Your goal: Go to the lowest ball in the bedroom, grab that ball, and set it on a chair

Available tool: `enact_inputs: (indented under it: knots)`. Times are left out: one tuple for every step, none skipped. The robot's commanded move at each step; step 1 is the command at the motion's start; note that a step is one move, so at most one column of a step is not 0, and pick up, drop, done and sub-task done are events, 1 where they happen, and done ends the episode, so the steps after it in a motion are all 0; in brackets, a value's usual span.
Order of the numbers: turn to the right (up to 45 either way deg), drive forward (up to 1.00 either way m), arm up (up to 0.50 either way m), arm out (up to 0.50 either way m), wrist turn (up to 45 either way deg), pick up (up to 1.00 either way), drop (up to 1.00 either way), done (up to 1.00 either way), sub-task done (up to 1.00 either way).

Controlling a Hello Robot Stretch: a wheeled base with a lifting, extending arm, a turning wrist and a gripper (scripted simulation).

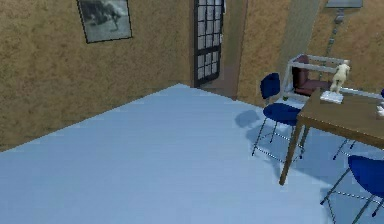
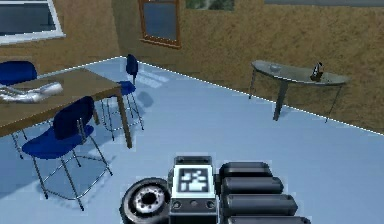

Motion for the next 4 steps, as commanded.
enact_inputs:
  knots:
    - [0.0, 1.0, 0.0, 0.0, 0.0, 0.0, 0.0, 0.0, 0.0]
    - [0.0, 0.85, 0.0, 0.0, 0.0, 0.0, 0.0, 0.0, 0.0]
    - [21.0, 0.0, 0.0, 0.0, 0.0, 0.0, 0.0, 0.0, 0.0]
    - [0.0, 1.0, 0.0, 0.0, 0.0, 0.0, 0.0, 0.0, 0.0]
